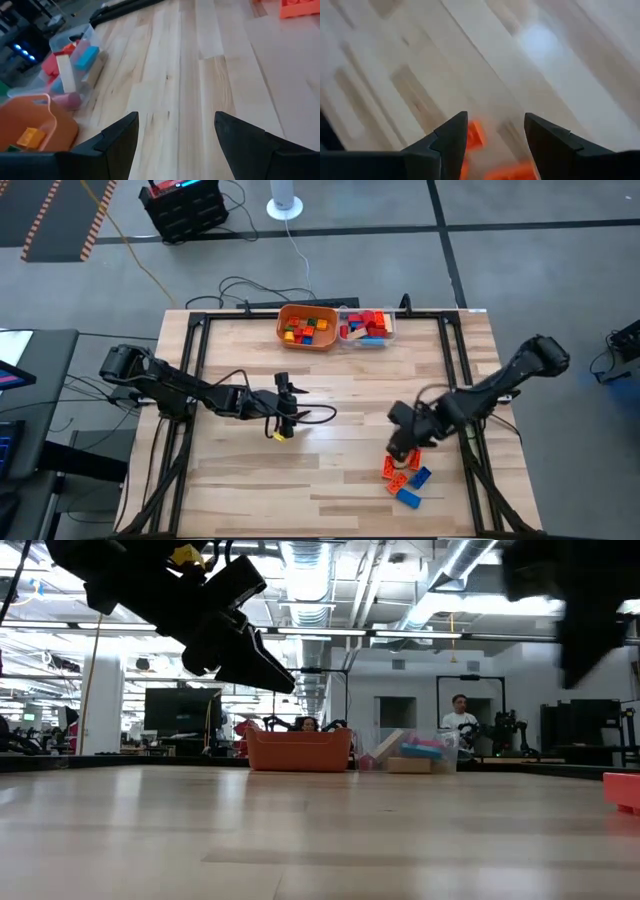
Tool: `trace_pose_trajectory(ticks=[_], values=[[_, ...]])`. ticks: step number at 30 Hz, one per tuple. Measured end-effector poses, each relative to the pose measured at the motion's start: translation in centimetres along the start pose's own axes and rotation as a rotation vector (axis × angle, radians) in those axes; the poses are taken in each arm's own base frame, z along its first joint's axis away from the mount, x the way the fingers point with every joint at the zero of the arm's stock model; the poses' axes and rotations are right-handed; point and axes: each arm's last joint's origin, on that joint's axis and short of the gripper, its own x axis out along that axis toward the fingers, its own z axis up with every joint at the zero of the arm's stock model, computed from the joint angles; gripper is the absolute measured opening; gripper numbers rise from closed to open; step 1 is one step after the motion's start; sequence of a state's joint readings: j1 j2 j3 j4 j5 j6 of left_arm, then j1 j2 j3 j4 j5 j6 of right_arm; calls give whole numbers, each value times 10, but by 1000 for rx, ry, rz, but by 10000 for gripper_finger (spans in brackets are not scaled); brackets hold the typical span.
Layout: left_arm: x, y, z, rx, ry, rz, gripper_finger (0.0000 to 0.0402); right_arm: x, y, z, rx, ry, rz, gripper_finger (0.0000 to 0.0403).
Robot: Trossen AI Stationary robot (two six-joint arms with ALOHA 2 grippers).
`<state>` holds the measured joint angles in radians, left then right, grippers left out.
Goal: Sort blocks by size
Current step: Put the bottom right orange game piece into the transparent bin
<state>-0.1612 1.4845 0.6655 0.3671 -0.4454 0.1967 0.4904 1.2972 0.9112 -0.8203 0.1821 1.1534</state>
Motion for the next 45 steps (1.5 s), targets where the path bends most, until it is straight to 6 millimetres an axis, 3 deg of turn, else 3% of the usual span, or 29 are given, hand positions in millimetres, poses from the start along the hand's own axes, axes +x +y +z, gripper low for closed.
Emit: trace_pose_trajectory(ticks=[6, 12, 16, 21, 30, 36, 40, 45], values=[[1, 3, 3, 23, -31, 16, 253, 2, 1, -36, 163, 96, -138, 227], [1, 3, 4, 31, -42, 17, 253, 38, 12, -57, 130, 318, -263, 227], [1, 4, 5, 44, -45, 16, 253, 54, 12, -62, 88, 356, -331, 226], [1, 4, 7, 57, -68, 22, 253, 64, 6, -45, 25, 330, -358, 226], [1, 4, 6, 49, -59, 20, 253, 61, -21, 25, -137, 56, -435, 226], [1, 3, 3, 33, -26, 12, 253, 57, -29, 59, -233, 59, -427, 226], [1, 2, -2, 33, 16, 2, 253, 54, -28, 56, -486, 184, -381, 226], [1, 2, -2, 10, 18, 1, 253, 45, -20, 51, -964, 301, -340, 226]])
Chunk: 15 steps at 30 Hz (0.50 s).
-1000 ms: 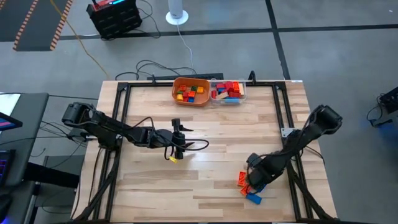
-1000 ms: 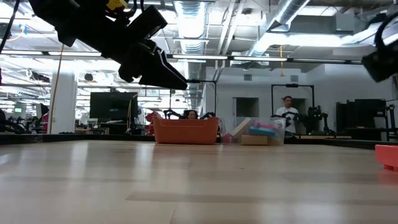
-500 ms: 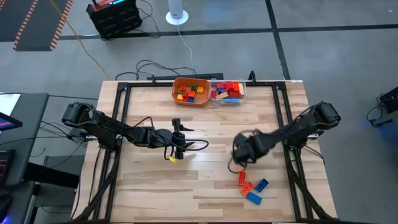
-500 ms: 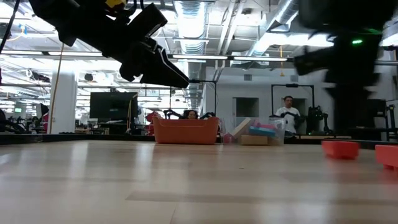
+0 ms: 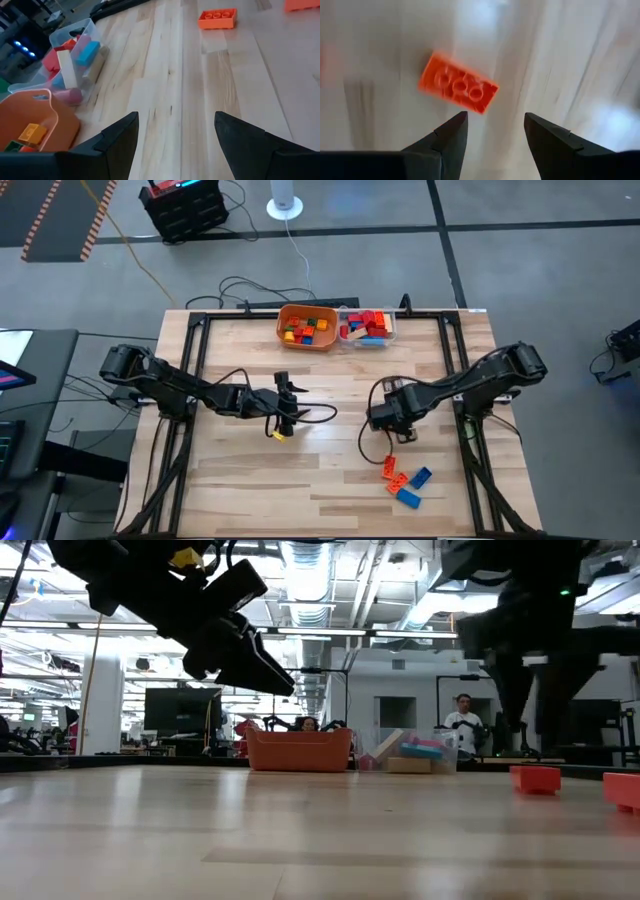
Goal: Sort blocks by size
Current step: Put the bottom right orange game piece into the transparent bin
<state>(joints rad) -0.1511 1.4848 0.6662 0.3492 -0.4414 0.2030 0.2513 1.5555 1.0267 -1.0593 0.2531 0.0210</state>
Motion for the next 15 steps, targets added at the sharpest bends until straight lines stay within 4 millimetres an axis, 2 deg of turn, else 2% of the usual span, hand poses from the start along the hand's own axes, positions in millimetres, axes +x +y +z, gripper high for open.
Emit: trace_pose_trajectory(ticks=[3, 6, 9, 15], values=[[0, -1, 0, -13, 2, -3, 253, -2, 6, -2, -296, 13, 2, 226], [0, -1, -2, -14, 15, -5, 253, -2, 12, -1, -456, 8, 1, 227], [0, -1, -3, -18, 26, -7, 253, -3, 16, 0, -500, -13, -3, 235], [0, -1, -3, -24, 27, -7, 253, -3, 16, 6, -452, -70, -14, 280]])
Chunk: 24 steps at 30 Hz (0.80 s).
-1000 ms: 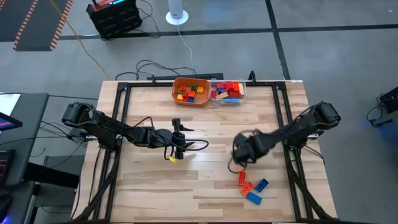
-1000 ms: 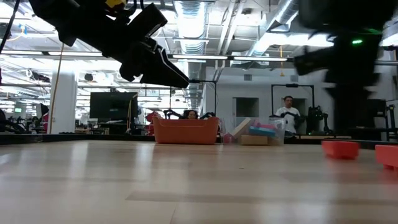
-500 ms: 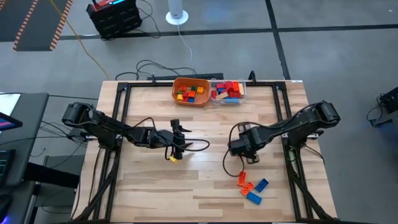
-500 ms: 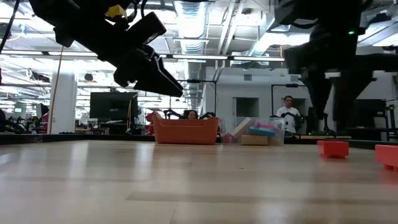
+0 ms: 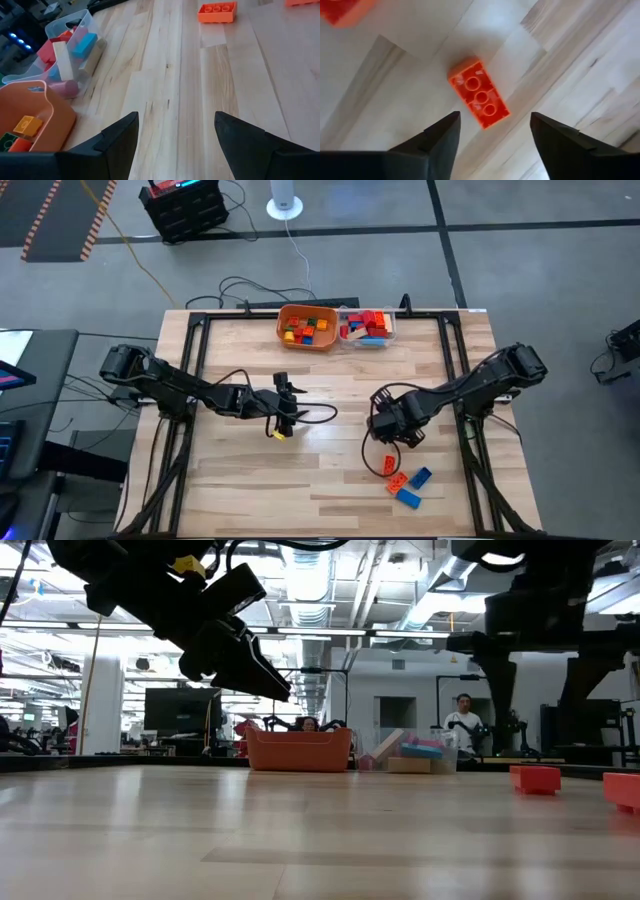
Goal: Sort blocks by size
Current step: Put the bottom right orange game piece into the transparent bin
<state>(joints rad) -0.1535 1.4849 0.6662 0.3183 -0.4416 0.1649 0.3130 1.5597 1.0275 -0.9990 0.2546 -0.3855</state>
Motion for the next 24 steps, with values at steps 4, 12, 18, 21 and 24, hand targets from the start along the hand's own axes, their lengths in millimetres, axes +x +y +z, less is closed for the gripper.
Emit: trace_pose_trajectory(ticks=[4, 12, 18, 21, 24], values=[[0, 0, 0, 4, 0, 0, 253, 0, 0, 1, -109, -12, -7, 312], [0, 0, -2, 9, 16, -3, 253, 30, -2, 12, -248, 44, 41, 318], [0, -1, -4, 10, 42, -6, 253, 51, -2, 20, -282, 107, 87, 308], [0, -1, -4, 17, 42, -6, 253, 58, -3, 20, -305, 128, 101, 298], [0, -1, -4, 22, 41, -4, 253, 60, -3, 20, -317, 131, 106, 277]])
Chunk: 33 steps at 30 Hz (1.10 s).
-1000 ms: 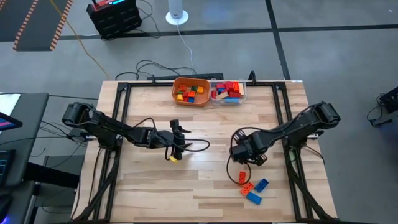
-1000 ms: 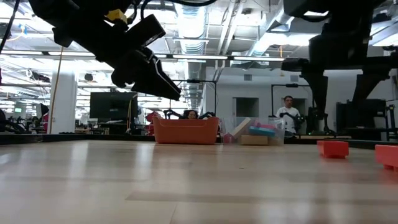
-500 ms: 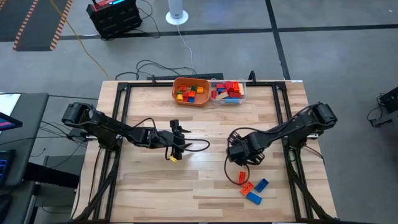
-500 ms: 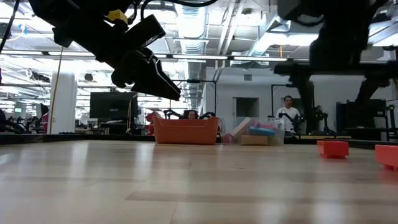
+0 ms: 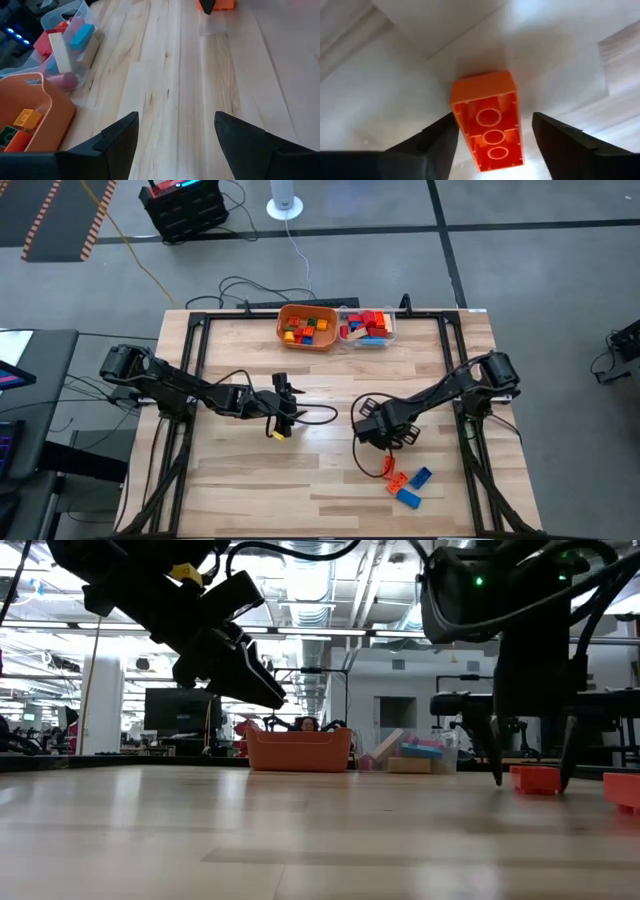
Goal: Sort blocks by size
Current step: Put the bottom right orange game piece into the transparent bin
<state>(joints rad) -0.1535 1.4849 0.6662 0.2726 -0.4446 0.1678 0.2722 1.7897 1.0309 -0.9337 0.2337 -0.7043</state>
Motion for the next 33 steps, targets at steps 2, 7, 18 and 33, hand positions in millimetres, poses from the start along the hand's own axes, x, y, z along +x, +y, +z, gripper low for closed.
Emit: trace_pose_trajectory(ticks=[2, 7, 18, 33], values=[[0, 0, 0, -2, 0, 1, 253, -1, -1, 1, 2, -14, -12, 254], [0, -1, -1, -11, 13, -3, 253, -1, -3, 3, 8, -35, -31, 168], [-17, 4, 14, -20, -72, 28, 253, -17, -58, -75, 329, -51, -115, 158], [-33, -7, 4, -88, -366, 18, 253, -37, -155, -210, 1337, -493, -706, 170]])
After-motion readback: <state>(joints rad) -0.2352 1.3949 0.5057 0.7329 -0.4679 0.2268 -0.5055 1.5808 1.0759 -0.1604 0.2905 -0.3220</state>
